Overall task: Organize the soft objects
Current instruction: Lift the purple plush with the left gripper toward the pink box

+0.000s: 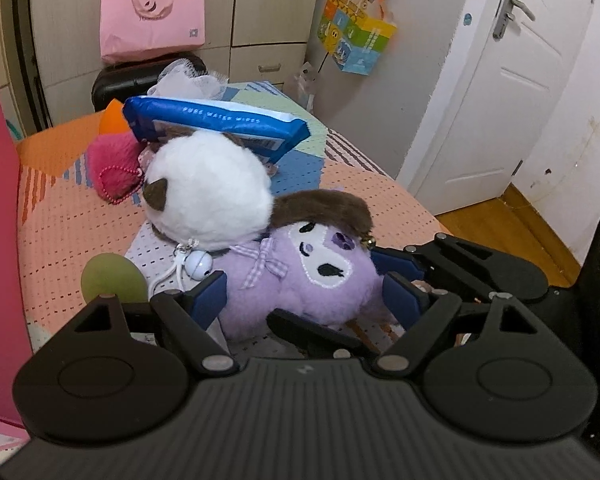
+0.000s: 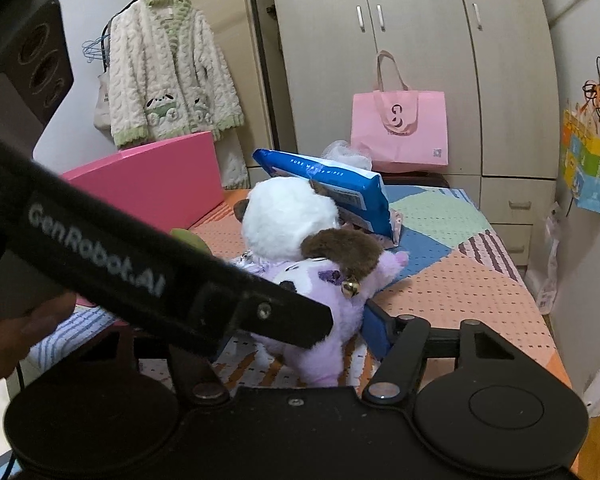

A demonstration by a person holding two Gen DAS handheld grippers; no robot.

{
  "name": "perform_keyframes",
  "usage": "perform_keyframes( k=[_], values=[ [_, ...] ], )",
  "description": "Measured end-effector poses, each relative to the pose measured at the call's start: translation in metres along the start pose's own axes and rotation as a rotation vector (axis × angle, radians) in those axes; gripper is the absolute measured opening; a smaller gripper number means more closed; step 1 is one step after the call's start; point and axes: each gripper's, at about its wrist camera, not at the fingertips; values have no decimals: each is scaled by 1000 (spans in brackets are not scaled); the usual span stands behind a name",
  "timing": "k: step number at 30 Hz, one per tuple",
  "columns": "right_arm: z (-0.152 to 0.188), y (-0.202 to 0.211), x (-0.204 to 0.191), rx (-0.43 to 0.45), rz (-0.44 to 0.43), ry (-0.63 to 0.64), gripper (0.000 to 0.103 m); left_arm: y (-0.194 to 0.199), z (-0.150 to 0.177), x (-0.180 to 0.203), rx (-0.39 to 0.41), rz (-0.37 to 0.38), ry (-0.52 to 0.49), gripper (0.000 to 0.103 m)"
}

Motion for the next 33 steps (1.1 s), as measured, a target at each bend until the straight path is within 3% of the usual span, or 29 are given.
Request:
perform_keyframes(
  k=[9, 22, 28, 33],
  values=[
    [-1, 14, 3, -37, 38, -18, 66, 0, -1, 8, -13, 34, 11, 84],
    [6, 11, 10, -45, 32, -23, 67, -22, -3, 13, -20, -37, 34, 92],
    [12, 12, 7, -12, 37, 9, 66, -22, 0, 24, -10, -82, 4, 89],
    [9, 16, 10, -8, 29, -52, 60, -15, 1, 31, -10, -105, 9, 86]
  ],
)
Point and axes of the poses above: each gripper's, at about its wrist camera, not at the fingertips, and y roughly against the way its jaws point, x to its right, z to its underside, and after that the axes turned 5 degrees about -y, right-handed
